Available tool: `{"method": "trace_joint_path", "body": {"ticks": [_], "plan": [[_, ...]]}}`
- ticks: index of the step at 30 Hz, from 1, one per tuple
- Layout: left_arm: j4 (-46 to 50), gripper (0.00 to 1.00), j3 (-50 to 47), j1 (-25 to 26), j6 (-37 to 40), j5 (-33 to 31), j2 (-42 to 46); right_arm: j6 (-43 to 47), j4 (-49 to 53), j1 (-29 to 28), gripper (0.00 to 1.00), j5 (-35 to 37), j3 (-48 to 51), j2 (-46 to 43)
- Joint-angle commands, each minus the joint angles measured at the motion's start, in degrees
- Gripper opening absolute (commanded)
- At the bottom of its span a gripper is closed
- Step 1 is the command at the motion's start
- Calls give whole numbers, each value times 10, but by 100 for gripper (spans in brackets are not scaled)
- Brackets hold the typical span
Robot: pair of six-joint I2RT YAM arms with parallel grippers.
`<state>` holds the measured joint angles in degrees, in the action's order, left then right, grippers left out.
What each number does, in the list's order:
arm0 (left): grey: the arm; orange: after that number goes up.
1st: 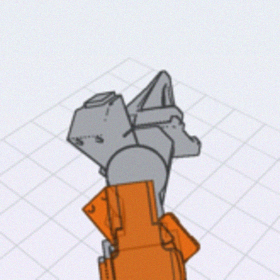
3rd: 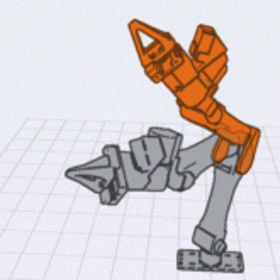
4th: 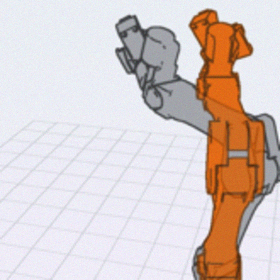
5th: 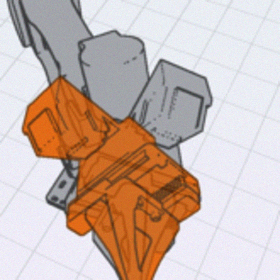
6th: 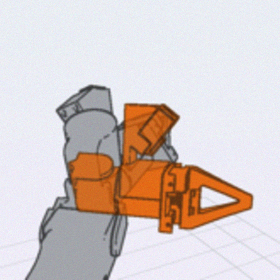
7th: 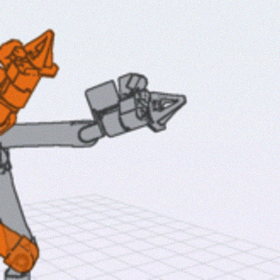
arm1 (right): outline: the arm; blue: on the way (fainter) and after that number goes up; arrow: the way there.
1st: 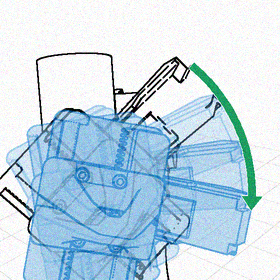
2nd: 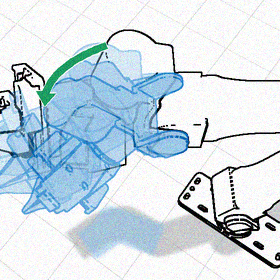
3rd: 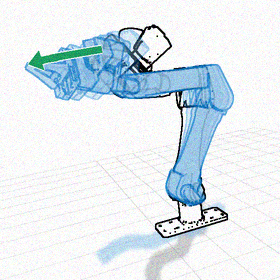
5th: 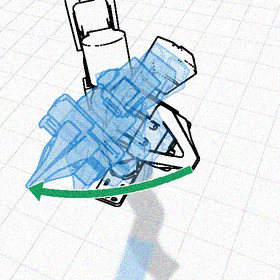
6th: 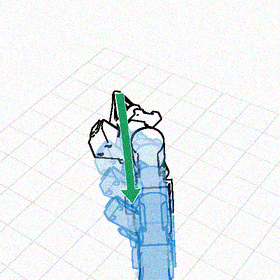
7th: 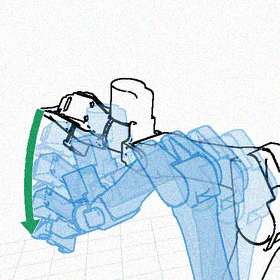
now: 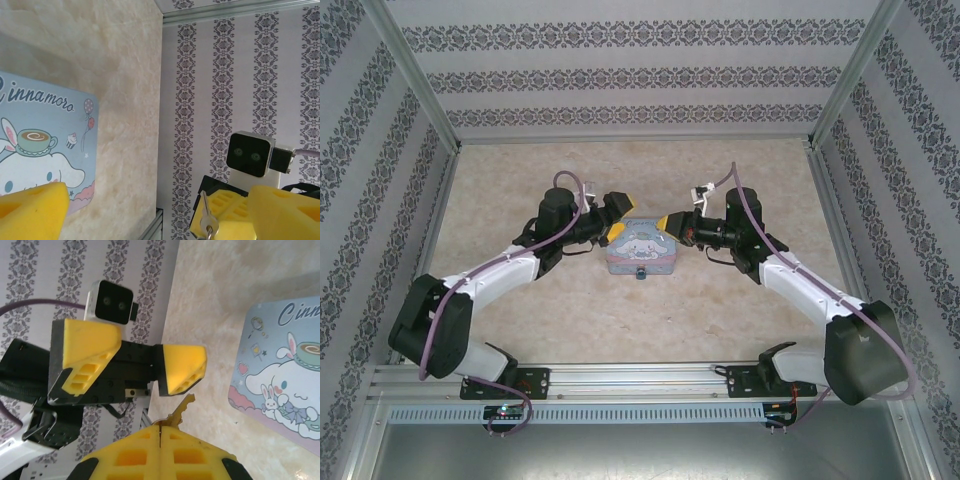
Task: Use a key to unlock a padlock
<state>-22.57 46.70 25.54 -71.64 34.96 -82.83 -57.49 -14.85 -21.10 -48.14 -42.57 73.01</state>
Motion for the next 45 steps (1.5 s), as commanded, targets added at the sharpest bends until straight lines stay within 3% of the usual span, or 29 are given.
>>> {"method": "trace_joint_path", "body": {"ticks": [1,10,22,32,39,45], "plan": [[-44,90,17,8,9,23,-16,20,-40,4,0,-52,-18,6],[-80,87,32,22,-10,33,-41,34,-48,5,0,-73,-16,24],[-121,84,6,31,-58,13,-42,-12,-61,10,0,18,5,28],[-227,79,-38,40,-150,-15,-59,-167,-110,-6,0,241,31,13],[-348,77,-50,59,-237,-46,-99,-246,-154,-69,0,405,21,30],[-451,73,-52,72,-316,-91,-142,-298,-216,-108,0,486,30,59]]}}
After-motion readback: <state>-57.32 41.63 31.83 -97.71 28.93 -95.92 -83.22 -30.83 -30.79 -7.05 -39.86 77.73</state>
